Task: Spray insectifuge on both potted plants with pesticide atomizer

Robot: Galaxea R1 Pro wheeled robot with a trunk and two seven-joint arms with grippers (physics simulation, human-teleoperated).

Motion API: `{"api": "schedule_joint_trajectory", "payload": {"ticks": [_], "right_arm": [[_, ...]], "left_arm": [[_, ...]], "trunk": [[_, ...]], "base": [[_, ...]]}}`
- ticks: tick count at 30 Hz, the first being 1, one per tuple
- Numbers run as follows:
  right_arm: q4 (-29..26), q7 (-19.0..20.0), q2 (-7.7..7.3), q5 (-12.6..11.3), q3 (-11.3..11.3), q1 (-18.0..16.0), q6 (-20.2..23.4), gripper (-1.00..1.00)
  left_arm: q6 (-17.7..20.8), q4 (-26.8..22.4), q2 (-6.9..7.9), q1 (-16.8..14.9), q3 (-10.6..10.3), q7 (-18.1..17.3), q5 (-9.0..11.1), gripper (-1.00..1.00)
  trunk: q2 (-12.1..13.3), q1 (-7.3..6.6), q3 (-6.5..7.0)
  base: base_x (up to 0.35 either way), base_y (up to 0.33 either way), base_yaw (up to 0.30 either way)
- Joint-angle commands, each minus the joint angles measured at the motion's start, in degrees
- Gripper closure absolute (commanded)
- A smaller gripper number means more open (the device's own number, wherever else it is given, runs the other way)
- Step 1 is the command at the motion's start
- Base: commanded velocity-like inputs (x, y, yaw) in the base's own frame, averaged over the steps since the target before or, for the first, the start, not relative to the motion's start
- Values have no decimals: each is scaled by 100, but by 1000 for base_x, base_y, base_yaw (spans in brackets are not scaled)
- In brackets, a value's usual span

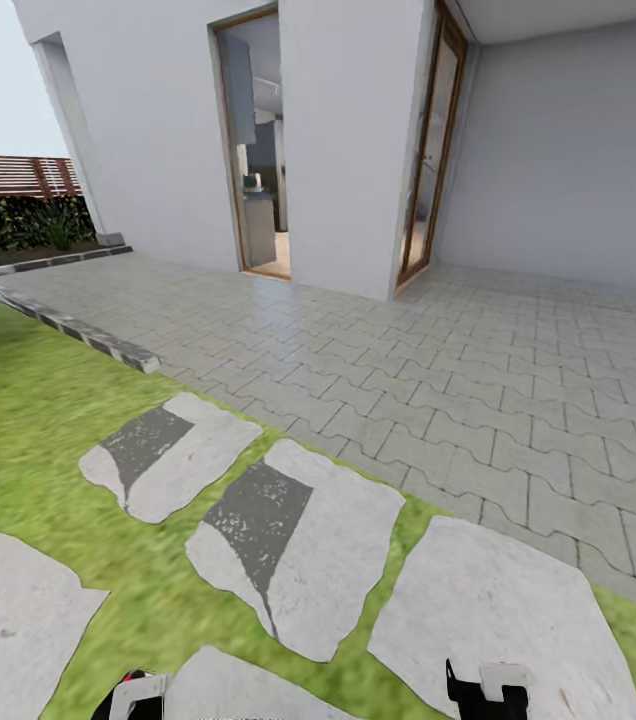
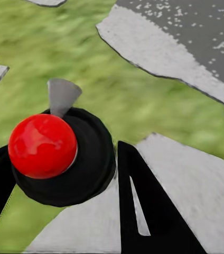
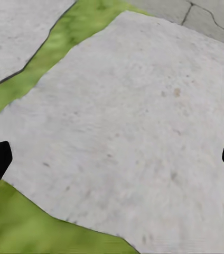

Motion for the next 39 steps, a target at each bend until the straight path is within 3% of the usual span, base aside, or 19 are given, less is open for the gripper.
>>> {"api": "schedule_joint_trajectory", "payload": {"ticks": [1, 12, 22, 30, 39], "right_arm": [[4, -35, -1, 3, 32, -1, -9, -100], [8, -35, 22, 3, 32, -1, -9, -100], [8, -32, 25, 3, 32, -1, -9, -100], [8, -27, 26, 3, 32, -1, -10, -100], [8, -26, 26, 4, 32, -1, -10, -100]], "left_arm": [[-19, 9, -2, -5, 7, -7, 17, 100], [-19, 21, -2, -5, 7, -7, 17, 100], [-19, 20, -3, -5, 9, -7, 19, 100], [-19, 13, 0, -5, 15, -7, 25, 100], [-19, 19, -2, -5, 16, -7, 26, 100]], "trunk": [[-2, -1, -5], [-2, -1, -5], [-2, -1, -5], [-2, -1, -5], [-2, -1, -17]], "base": [[0, 0, 278], [-26, -10, 278], [-283, -60, 278], [-266, 150, 278], [-44, 37, 278]]}}
